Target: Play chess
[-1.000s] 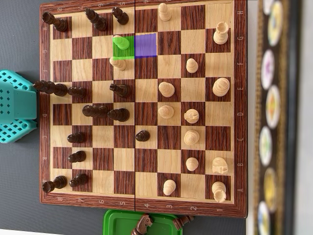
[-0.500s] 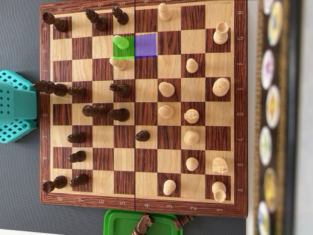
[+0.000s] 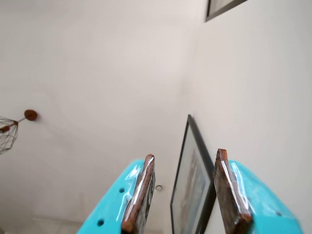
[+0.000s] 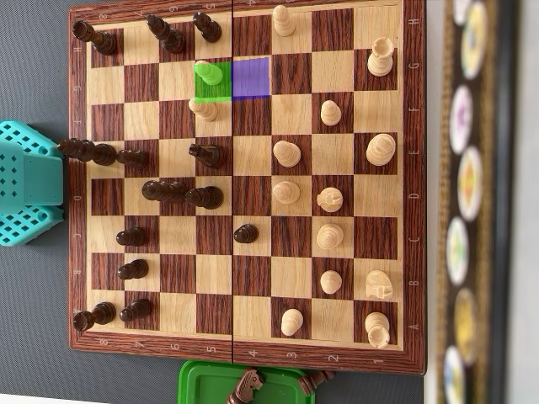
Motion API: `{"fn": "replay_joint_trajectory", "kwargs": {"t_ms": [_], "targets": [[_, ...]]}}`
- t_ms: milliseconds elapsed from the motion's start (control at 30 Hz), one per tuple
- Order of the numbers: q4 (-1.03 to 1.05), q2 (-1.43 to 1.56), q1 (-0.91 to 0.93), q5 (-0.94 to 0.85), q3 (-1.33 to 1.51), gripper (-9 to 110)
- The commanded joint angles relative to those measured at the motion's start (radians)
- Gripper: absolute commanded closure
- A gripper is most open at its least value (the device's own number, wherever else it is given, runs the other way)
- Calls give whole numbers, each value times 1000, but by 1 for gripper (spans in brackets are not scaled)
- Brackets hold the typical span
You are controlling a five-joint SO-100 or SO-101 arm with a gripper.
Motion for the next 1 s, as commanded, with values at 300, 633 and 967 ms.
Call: {"fn": "replay_joint_trajectory", "kwargs": {"t_ms": [300, 633, 967], "targets": [[-195, -6, -5, -57, 20, 83], [-198, -8, -3, -44, 20, 83], [-198, -8, 2, -44, 20, 83]]}}
